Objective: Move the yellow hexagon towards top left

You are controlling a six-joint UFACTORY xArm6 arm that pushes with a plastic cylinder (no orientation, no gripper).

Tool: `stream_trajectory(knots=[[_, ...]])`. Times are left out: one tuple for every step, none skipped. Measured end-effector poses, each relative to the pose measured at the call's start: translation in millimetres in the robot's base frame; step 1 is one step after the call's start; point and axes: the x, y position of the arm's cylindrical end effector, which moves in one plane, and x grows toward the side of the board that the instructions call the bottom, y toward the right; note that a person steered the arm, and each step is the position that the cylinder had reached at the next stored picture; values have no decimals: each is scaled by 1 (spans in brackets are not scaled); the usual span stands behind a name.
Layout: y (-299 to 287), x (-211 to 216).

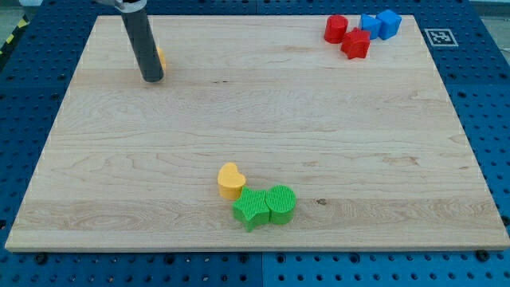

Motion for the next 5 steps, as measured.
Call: stream_trajectory(knots=[[0, -23], [-1, -46], [-8, -65], [-18, -72], [-15, -62]])
